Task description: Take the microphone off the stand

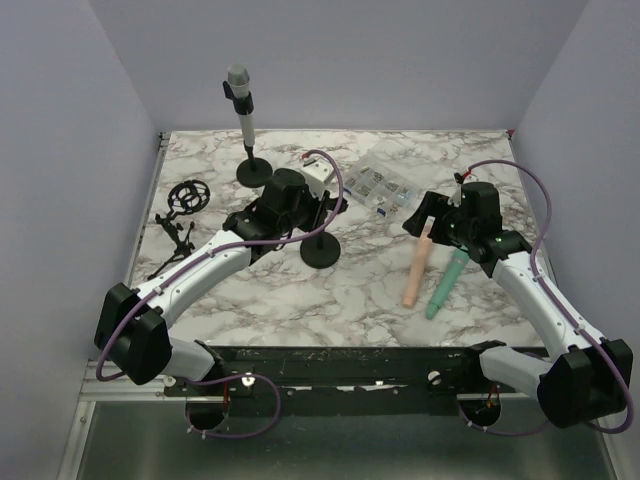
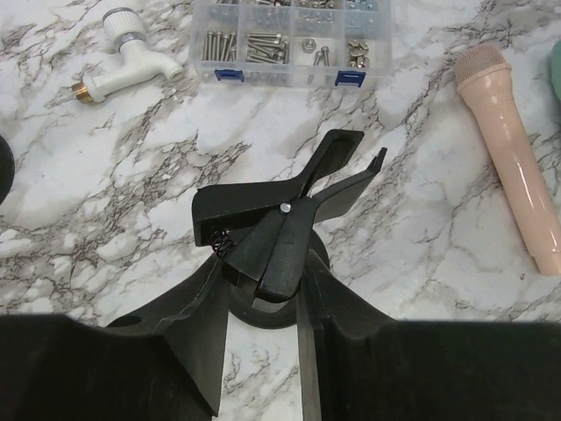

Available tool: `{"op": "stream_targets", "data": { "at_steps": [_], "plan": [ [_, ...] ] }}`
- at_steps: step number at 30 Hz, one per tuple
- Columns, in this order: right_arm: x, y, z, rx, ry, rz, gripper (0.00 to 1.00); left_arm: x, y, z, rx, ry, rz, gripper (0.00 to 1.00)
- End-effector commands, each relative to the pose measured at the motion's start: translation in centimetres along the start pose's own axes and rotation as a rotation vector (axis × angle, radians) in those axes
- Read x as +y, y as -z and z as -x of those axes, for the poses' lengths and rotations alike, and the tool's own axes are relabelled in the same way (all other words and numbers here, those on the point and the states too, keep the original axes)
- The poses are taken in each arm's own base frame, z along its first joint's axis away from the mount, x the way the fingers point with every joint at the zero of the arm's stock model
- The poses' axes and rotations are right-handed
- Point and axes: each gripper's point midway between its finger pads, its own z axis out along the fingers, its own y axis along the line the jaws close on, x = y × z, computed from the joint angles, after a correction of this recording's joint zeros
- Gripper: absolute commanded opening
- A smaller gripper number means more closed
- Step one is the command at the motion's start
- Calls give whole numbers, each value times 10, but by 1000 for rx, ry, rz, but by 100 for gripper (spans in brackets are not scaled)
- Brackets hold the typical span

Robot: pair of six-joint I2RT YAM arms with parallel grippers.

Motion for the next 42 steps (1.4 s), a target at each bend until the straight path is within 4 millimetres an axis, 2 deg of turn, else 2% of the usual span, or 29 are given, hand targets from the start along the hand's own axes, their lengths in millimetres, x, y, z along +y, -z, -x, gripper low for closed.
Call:
{"op": "stream_targets", "data": {
  "at_steps": [1,7,15,20,28,35,42],
  "plan": [
    [1,0,1,-9,9,11,86,6,9,19,-48,-62,34,0],
    [0,1,1,-11,12,8,86,16,12,28,-85,-91,83,0],
    [-1,0,-1,-8,12,8,86,49,22,44,-168,-120,197,0],
    [0,0,-1,-7,12,10,86,85,30,53,-223,-88,291,0],
    [-1,1,-2,-7,11,8,86,155,46,61,-303,6,432,0],
    [-2,1,-3,-5,12,6,86,204,67,68,-356,48,532,0],
    [-1,0,-3,-2,12,8,86,245,76,67,-360,116,598,0]
  ]
}}
